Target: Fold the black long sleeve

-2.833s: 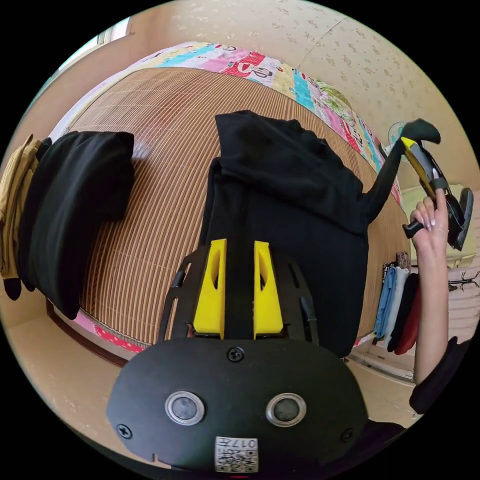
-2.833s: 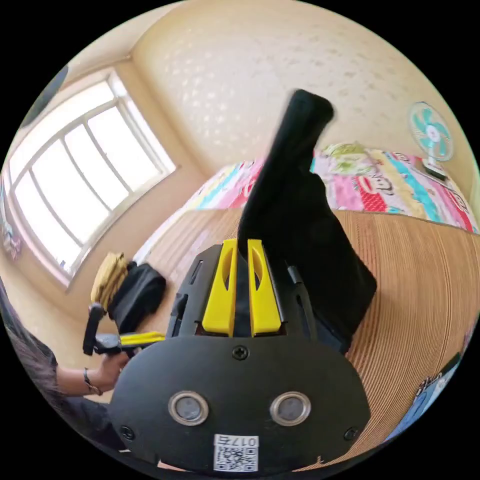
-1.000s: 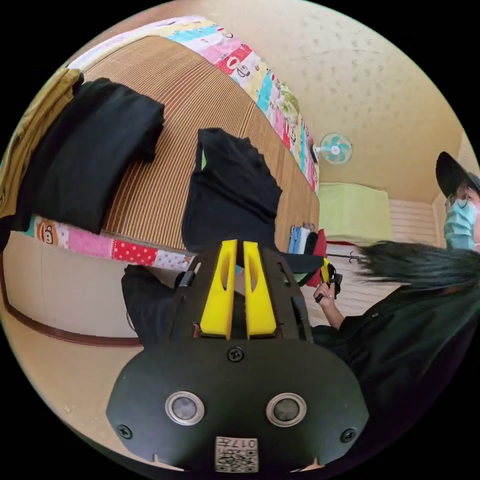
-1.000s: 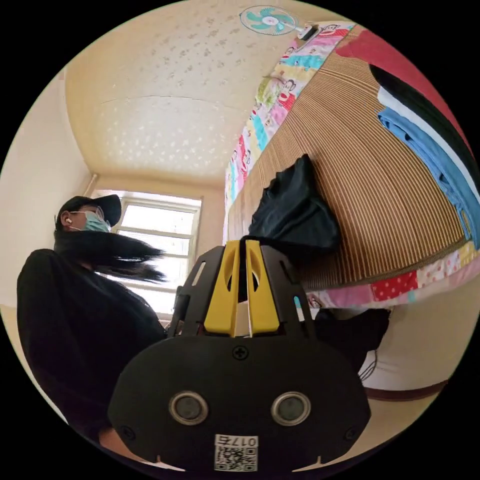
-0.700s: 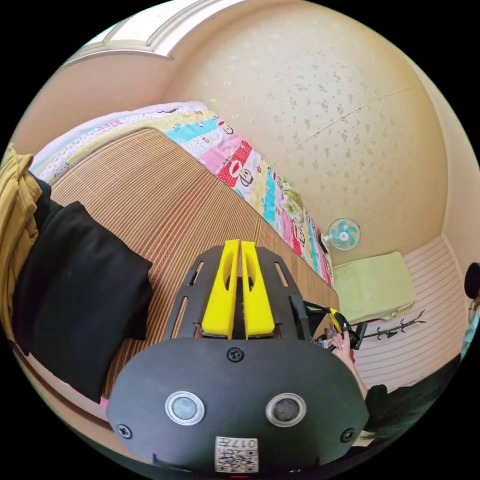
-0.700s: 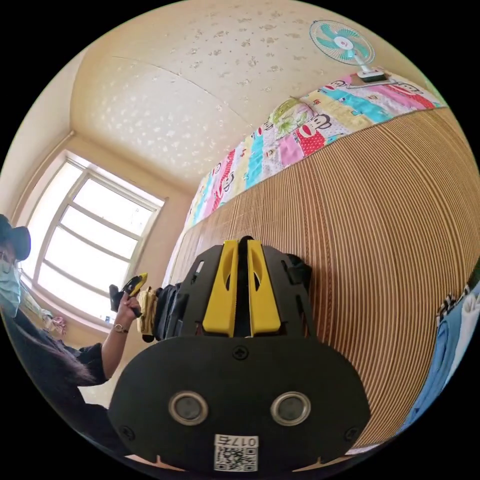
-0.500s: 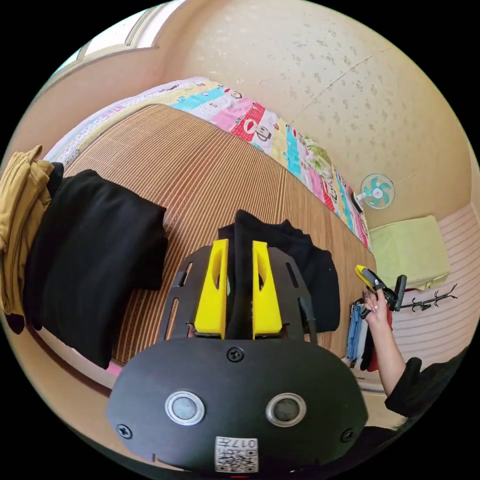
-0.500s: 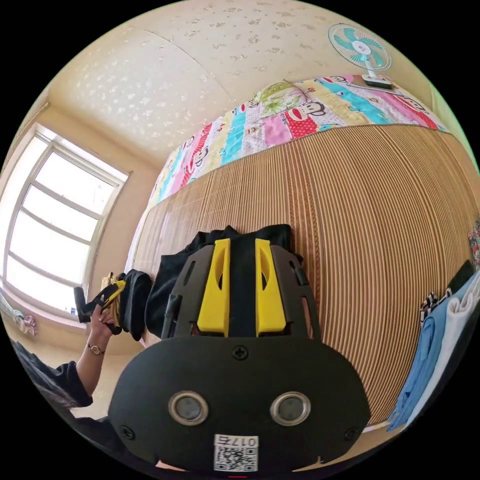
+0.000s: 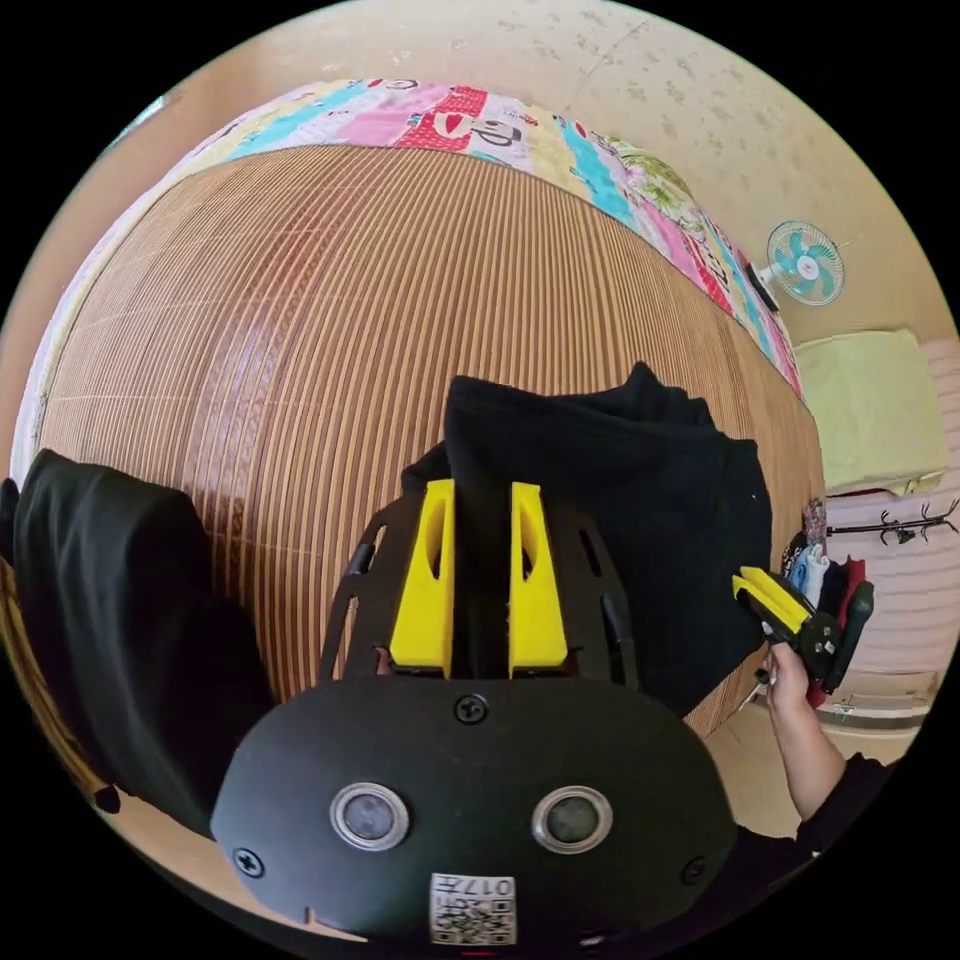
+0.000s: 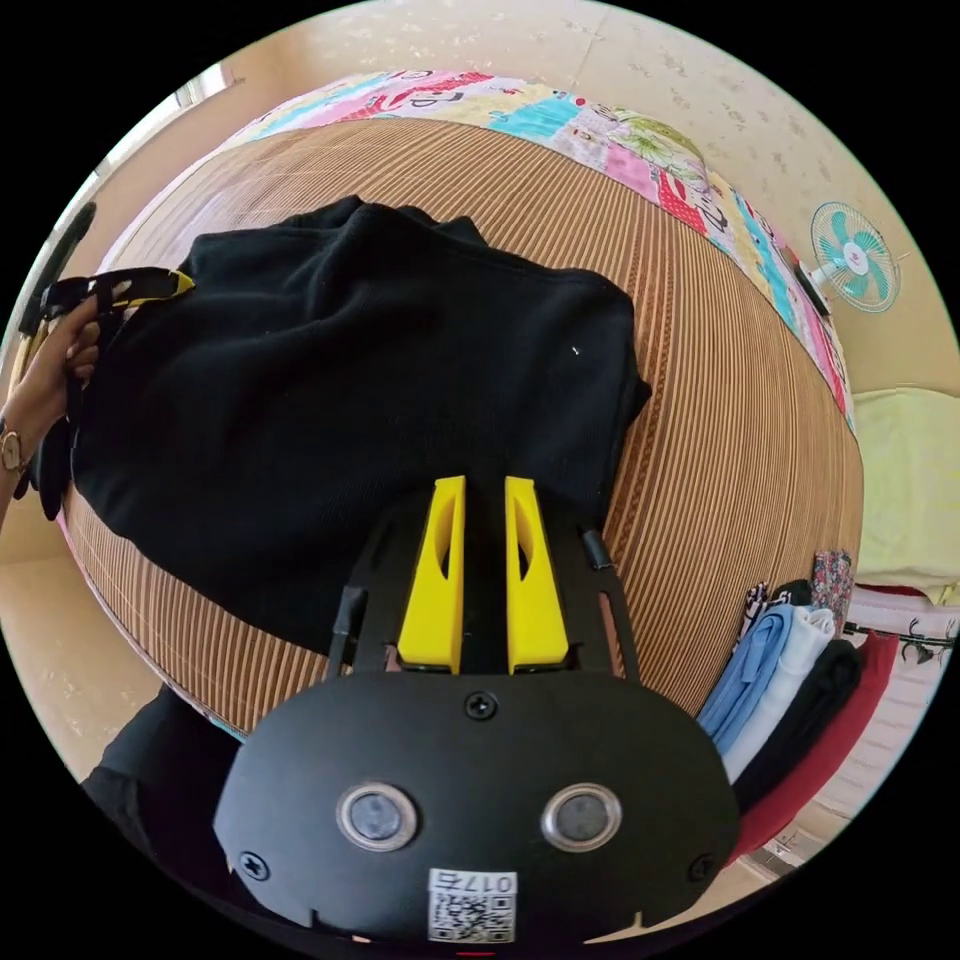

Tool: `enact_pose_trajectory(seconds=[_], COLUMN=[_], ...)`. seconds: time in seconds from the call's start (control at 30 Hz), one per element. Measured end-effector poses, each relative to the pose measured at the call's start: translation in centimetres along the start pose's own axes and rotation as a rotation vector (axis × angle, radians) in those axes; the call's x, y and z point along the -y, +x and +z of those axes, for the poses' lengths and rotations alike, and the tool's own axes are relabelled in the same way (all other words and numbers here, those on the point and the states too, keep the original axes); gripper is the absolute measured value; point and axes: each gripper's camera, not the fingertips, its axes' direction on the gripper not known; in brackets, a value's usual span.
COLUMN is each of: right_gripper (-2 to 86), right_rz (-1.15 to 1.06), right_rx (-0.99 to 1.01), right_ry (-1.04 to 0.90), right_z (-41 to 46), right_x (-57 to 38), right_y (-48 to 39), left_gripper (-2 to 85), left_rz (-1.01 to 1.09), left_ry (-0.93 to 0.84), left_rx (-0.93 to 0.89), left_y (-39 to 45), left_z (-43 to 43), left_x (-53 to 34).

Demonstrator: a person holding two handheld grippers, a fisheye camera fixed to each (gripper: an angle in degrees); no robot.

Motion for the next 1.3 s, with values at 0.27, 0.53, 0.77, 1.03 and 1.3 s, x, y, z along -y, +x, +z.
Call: enact_pose_trajectory(seconds=[0.27, 0.53, 0.77, 1.03, 1.3], right_gripper=[7.1, 7.3, 7.3, 7.4, 7.0], right_rz=[0.068, 0.098, 0.081, 0.079, 0.117], right_rx=[0.001, 0.058, 0.062, 0.102, 0.175], right_ry=[-0.004, 0.011, 0.013, 0.012, 0.013], right_z=[2.1, 1.9, 0.0, -4.2, -10.4], right_x=[-0.2, -0.5, -0.2, 0.8, 1.9], right_y=[-0.9, -0.4, -0.2, 1.6, 5.0], left_gripper=[5.4, 16.7, 21.8, 9.4, 5.1], left_rz=[-0.078, -0.302, -0.569, -0.693, 0.188], left_ry=[0.131, 0.149, 0.139, 0.195, 0.401], left_rx=[-0.074, -0.158, -0.225, -0.366, -0.241], left_y=[-0.1, -5.6, -4.4, -5.2, 15.0], left_z=[-4.5, -5.2, -1.8, 3.0, -5.1], left_x=[-0.8, -10.8, -20.5, -17.7, -12.3])
